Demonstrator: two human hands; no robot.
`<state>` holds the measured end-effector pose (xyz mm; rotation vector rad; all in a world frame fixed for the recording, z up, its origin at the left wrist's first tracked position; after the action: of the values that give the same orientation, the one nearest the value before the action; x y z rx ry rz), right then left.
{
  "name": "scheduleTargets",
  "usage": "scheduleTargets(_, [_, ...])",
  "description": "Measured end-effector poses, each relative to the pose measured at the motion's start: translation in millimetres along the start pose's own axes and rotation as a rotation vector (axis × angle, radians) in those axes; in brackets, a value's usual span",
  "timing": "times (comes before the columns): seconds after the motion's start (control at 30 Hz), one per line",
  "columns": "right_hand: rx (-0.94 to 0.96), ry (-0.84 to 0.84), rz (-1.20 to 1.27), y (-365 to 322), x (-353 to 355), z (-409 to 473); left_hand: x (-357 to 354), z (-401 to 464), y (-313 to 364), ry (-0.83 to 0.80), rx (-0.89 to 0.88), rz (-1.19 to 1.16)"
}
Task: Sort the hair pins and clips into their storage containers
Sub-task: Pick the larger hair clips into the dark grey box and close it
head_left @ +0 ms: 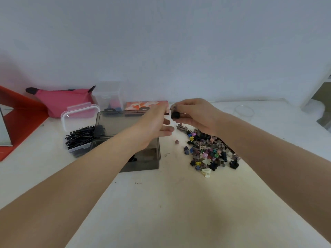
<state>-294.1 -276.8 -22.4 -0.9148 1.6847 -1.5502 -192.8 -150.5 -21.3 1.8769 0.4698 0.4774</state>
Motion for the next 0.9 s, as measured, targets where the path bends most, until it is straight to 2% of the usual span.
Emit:
scheduleTargets(0.07, [0.033, -0.057, -0.026, -10.2, -7.0, -5.9, -9.1, 3.0, 5.8, -0.151, 0.146, -0.400])
scheduleTargets(0.13, [0.057, -0.026, -0.135, -17.6, -9.5, -7.3, -11.9, 9.1, 7.1, -0.212, 0.212, -0.734])
scheduleTargets(0.17, [0.069, 0.008, -0.183, -20.0, -7.9, -6.5, -13.5, 13.1, 6.2, -0.186, 0.236, -0.820])
scheduleTargets(0.23, [0.099, 0.090, -0.234, -21.7, 1.1, -3.0, -16.7, 20.2, 3.8, -0.103, 0.268, -0.827])
scheduleTargets(0.3, [0.131, 0.222, -0.391, -16.5, 16.6, 3.8, -18.0, 22.4, 2.6, -0.034, 0.262, -0.671])
scheduleTargets(0.33, [0.128, 0.257, -0.567, -10.5, 25.8, 8.2, -18.6, 24.0, 2.9, -0.021, 0.247, -0.566])
scheduleTargets(0.37, [0.101, 0.217, -0.777, -2.8, 32.0, 11.1, -19.0, 25.4, 4.0, -0.012, 0.220, -0.464])
scheduleTargets(0.47, [-0.034, -0.079, -1.264, 28.2, 36.0, 22.0, -21.1, 34.7, 8.1, -0.008, 0.153, -0.253])
scheduleTargets(0.57, [0.036, -0.094, -1.481, 45.9, 32.6, 35.9, -24.2, 48.3, 10.6, 0.027, 0.095, -0.018])
scheduleTargets(0.63, [0.097, -0.036, -1.509, 51.6, 34.6, 43.6, -27.3, 56.9, 12.8, 0.080, 0.060, 0.177])
scheduleTargets(0.77, [0.118, 0.005, -1.387, 61.3, 39.4, 48.1, -35.0, 75.0, 13.8, 0.120, 0.029, 0.547])
scheduleTargets(0.83, [0.116, 0.025, -1.261, 58.6, 46.4, 48.9, -37.2, 80.9, 12.5, 0.102, 0.006, 0.757])
scheduleTargets(0.9, [0.079, 0.134, -0.984, 48.9, 59.7, 49.2, -38.7, 86.5, 9.5, 0.060, 0.002, 0.922])
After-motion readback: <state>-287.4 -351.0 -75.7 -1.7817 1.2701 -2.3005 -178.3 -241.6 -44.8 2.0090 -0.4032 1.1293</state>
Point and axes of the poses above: each hand's wrist, its own z-axis towards the middle knuckle, its own x-axis out of the back of the hand, y = z × x, the point moved 1 cm from there along z, towards the middle knuckle, and after that the axes turned 3 degrees about x, right-handed, at the moved point
